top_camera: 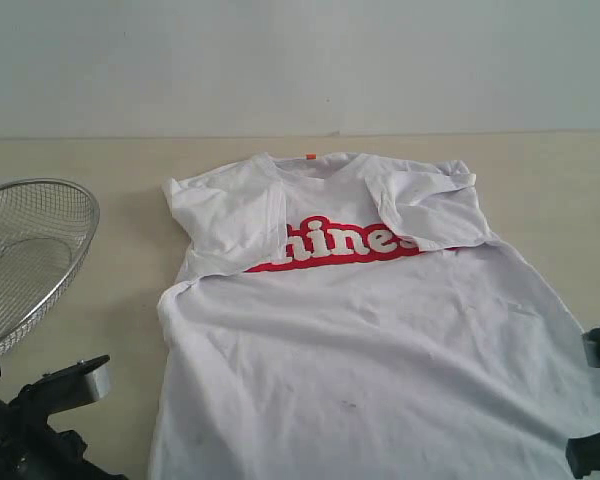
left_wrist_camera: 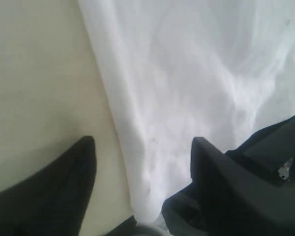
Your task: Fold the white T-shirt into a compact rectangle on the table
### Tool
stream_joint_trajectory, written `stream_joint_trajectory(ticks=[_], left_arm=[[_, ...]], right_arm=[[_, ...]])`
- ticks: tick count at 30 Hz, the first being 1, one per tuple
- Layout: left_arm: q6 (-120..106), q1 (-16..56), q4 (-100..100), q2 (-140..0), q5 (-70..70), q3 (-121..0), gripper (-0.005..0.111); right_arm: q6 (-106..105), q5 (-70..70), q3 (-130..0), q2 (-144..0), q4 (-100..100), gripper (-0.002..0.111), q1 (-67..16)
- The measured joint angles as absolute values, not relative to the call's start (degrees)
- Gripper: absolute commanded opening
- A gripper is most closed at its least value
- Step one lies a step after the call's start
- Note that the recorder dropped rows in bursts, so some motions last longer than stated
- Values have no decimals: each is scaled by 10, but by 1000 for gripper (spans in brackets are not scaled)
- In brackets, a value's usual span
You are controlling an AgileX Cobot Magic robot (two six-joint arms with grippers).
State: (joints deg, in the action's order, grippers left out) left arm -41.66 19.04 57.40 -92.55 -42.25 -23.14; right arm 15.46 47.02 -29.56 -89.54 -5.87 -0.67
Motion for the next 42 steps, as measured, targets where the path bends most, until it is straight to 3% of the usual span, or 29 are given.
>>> stream_joint_trajectory(ticks=[27, 42], left_arm=[[-417, 190, 574, -926, -418, -231, 55], [-417, 190, 574, -926, -418, -231, 55]], right_arm=[[230, 472, -302, -915, -154, 51, -7], [100, 493, -312, -944, -62, 48, -6]])
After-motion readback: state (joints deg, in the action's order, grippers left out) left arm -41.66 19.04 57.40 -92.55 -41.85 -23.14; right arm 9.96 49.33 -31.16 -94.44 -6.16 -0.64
